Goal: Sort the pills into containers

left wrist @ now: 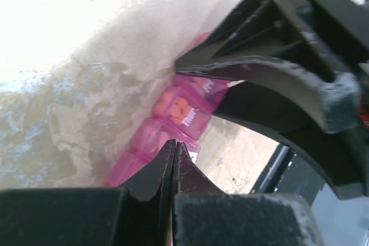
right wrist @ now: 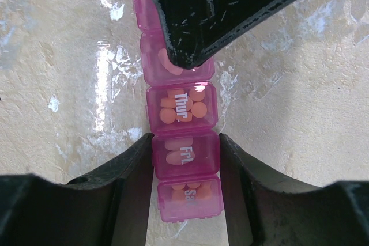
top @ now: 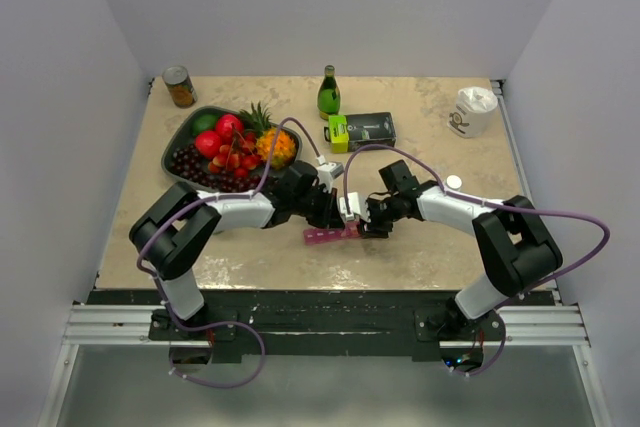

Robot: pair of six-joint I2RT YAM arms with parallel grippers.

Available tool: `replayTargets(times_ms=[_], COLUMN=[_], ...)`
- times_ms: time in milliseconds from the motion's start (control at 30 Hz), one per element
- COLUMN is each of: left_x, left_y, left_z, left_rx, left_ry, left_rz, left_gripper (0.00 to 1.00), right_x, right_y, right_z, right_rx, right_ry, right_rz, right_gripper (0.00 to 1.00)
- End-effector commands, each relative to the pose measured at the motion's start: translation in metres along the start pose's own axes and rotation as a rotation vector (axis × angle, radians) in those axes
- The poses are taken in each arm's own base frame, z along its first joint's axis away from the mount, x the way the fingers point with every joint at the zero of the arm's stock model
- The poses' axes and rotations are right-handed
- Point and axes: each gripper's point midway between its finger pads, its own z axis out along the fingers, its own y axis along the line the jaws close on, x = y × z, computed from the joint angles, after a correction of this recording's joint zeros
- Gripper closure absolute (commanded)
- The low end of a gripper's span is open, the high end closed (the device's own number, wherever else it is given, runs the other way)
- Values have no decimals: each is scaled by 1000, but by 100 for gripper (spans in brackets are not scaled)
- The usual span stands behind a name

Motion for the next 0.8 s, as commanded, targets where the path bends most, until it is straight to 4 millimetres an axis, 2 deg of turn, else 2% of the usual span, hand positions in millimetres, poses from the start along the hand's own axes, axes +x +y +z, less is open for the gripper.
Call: replayTargets(times_ms=[0, 200, 333, 467, 600, 767], left_x=[5, -12, -37, -53, -54, -36], left_y=[18, 3, -15, -32, -38, -24], left_z=[6, -1, -20, -32, -34, -22], left_rx=[-63, -29, -13, 24, 50, 33], left_ry=[6, -49, -132, -173, -161, -108], left_rz=[6, 17, 41, 56, 52, 30], left_gripper=[100, 100, 100, 100, 100, 100], right_x=[6, 6, 6, 7, 7, 7], right_y=[-6, -7, -7, -7, -7, -6], right_z=[4, 4, 4, 5, 5, 5], right_rx=[17, 21, 21, 19, 19, 17], right_ry=[41, 43, 43, 44, 44, 46], right_rz=[4, 3, 6, 8, 8, 9], right_gripper=[75, 75, 75, 75, 75, 75])
